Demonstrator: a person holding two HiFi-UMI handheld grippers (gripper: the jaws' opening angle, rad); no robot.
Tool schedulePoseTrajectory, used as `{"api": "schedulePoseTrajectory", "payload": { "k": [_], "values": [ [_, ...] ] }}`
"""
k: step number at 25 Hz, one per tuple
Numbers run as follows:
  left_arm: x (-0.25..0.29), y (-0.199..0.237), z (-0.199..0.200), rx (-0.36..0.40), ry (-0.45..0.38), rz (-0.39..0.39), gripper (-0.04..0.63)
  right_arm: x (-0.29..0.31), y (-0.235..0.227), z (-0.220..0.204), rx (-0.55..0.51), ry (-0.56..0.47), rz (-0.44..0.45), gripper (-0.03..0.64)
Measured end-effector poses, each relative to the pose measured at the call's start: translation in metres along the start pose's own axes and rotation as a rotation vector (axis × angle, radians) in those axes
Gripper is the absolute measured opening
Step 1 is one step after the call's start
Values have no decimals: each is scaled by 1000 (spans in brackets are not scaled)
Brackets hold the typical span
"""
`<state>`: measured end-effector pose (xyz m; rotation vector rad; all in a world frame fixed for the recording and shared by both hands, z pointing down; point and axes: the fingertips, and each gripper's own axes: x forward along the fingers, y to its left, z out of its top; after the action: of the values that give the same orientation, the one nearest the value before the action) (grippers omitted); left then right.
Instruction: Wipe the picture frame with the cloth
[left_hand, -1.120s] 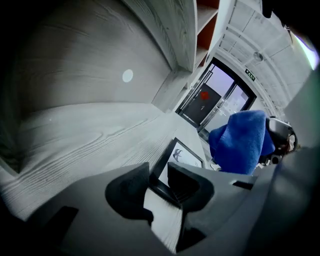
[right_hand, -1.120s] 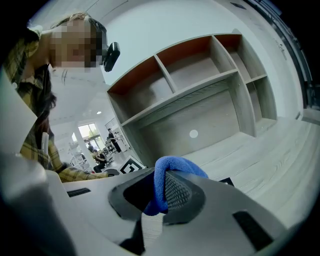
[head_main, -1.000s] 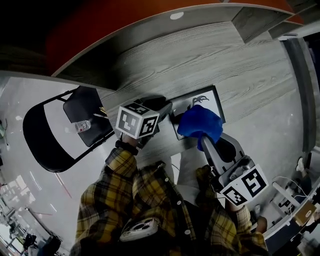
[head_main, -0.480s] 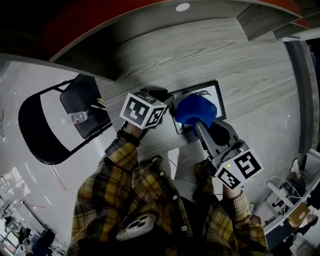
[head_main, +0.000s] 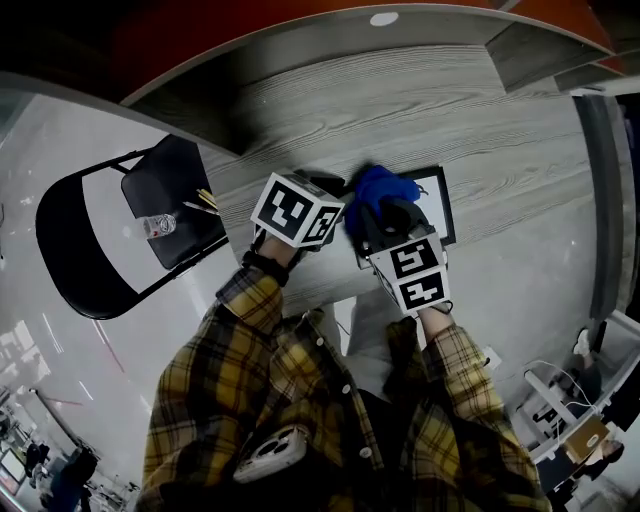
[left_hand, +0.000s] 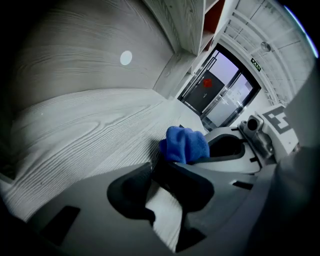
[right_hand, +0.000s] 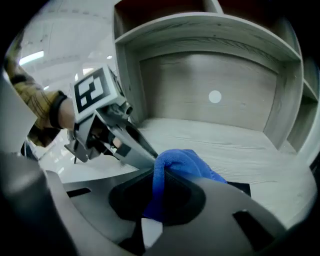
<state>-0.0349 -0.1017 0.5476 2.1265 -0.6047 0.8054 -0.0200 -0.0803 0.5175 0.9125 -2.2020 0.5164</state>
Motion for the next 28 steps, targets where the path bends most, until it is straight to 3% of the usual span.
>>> {"api": "schedulePoseTrajectory", "payload": {
  "k": [4, 20, 28],
  "values": [
    [0, -1, 0, -3, 2, 1, 104, 8, 6, -6, -71, 54, -20, 48],
    [2, 1, -2, -16, 9, 2, 106, -28, 36, -55, 20, 205, 130, 46],
    [3, 1, -3, -26, 14, -7, 106, -52, 50, -82, 85, 225, 183, 46]
  ]
}}
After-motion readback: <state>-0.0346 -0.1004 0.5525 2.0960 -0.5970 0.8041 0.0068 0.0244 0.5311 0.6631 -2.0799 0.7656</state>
